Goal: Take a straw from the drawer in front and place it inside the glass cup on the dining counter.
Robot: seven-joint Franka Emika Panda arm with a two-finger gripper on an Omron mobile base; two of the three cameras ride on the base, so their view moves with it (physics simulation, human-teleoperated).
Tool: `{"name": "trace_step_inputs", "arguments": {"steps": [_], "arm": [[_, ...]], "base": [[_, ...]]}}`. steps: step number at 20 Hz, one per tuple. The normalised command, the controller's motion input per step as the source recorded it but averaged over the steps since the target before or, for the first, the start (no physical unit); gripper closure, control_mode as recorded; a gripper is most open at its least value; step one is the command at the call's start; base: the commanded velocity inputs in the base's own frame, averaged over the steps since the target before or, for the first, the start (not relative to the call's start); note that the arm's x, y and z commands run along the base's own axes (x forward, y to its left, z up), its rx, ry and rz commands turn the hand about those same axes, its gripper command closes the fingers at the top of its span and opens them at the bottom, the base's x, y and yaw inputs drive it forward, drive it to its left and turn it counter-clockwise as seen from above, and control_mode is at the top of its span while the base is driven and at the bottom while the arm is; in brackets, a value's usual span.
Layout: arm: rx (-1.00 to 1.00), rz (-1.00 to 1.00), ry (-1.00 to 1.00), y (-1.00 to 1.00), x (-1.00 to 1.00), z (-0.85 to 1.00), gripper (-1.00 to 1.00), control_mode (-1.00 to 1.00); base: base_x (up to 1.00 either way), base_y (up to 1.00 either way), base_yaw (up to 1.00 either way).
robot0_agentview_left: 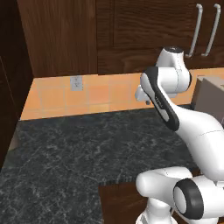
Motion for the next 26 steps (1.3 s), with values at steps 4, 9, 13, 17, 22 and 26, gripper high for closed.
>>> {"name": "trace_step_inputs", "arguments": {"steps": [4,9,13,17,22,26], "arm": [[0.00,0.00,0.00,0.00,0.00,0.00,-1.00,1.00],[0.00,0.00,0.00,0.00,0.00,0.00,-1.00,1.00],[0.00,0.00,0.00,0.00,0.00,0.00,-1.00,1.00],[0.00,0.00,0.00,0.00,0.00,0.00,-1.00,1.00],[0.00,0.00,0.00,0.00,0.00,0.00,-1.00,1.00],[0.00,0.00,0.00,0.00,0.00,0.00,-1.00,1.00]], "base": [[-0.59,-0.02,0.00],[-0.79,-0.52,0.08],[-0.02,-0.86,0.57],[0.00,-0.63,0.71],[0.00,-0.70,0.68],[-0.12,-0.87,0.61]]}}
